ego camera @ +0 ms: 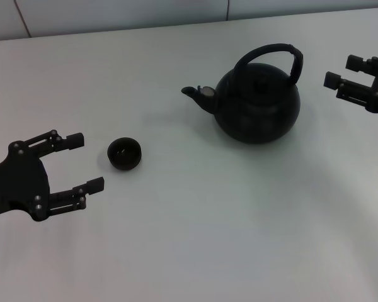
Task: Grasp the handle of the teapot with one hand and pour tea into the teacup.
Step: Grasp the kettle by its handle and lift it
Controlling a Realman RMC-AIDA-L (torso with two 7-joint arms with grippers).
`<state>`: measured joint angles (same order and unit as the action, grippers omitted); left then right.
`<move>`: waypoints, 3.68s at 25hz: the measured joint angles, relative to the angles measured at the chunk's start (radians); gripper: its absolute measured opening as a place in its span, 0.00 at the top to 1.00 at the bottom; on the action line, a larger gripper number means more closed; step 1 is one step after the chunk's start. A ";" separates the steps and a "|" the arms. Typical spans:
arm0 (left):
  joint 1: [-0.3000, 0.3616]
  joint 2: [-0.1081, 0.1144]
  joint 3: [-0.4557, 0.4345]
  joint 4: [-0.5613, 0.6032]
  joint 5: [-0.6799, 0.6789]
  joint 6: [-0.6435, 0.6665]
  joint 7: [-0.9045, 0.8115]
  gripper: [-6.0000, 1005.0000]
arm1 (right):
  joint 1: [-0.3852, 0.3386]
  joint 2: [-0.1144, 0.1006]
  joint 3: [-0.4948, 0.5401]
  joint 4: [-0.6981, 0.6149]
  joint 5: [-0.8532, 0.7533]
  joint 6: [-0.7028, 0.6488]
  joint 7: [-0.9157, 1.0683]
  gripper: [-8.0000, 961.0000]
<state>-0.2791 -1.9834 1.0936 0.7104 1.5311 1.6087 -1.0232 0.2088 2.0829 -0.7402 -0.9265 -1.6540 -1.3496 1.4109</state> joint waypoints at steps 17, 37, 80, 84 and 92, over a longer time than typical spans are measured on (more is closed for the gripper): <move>0.000 0.000 0.000 -0.009 0.001 -0.005 0.007 0.20 | 0.075 -0.001 -0.003 0.148 0.000 0.103 -0.048 0.27; -0.011 -0.015 -0.043 -0.009 0.077 -0.023 0.011 0.20 | 0.187 0.000 -0.002 0.283 0.004 0.246 -0.064 0.27; -0.026 -0.022 -0.042 -0.006 0.076 -0.051 0.012 0.20 | 0.229 -0.001 -0.002 0.334 0.005 0.292 -0.138 0.83; -0.026 -0.022 -0.043 -0.006 0.076 -0.052 0.012 0.20 | 0.230 0.000 -0.002 0.334 0.005 0.292 -0.141 0.85; -0.026 -0.021 -0.043 -0.007 0.076 -0.052 0.012 0.20 | 0.233 0.001 -0.002 0.335 0.007 0.293 -0.143 0.86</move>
<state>-0.3053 -2.0048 1.0507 0.7031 1.6076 1.5569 -1.0108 0.4414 2.0844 -0.7426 -0.5920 -1.6475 -1.0566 1.2682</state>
